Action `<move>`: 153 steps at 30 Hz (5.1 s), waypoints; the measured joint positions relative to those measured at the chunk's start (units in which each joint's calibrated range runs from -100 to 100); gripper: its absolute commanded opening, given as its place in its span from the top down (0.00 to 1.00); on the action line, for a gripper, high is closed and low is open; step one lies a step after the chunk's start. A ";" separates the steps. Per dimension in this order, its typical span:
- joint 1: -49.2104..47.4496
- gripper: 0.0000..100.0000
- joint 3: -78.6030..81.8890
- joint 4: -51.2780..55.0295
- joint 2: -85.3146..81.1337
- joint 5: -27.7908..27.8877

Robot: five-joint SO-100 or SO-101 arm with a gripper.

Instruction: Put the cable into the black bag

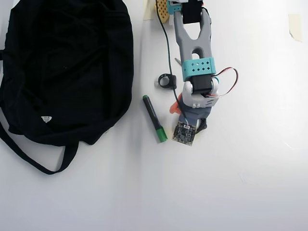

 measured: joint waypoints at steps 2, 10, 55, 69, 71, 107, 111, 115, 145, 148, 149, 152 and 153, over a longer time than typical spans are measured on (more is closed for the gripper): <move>0.22 0.73 -0.47 0.00 0.58 0.00; 0.15 0.73 -2.99 0.00 4.07 0.00; 0.44 0.97 -4.40 0.00 6.56 0.00; 0.44 0.98 -4.40 0.00 6.56 0.00; 0.44 0.98 -4.40 0.00 6.56 0.00; 0.37 0.98 -28.77 21.64 6.72 4.79; 0.44 0.98 -31.45 22.58 6.72 5.81; 0.73 0.98 -31.45 22.58 6.72 6.69; 4.19 0.98 3.07 22.67 -23.33 10.26; 5.22 0.98 7.39 22.67 -26.73 10.74; 5.44 0.98 8.65 22.67 -27.81 10.94; 5.80 0.98 12.34 22.67 -30.80 11.33; 5.80 0.98 13.68 22.67 -31.71 11.53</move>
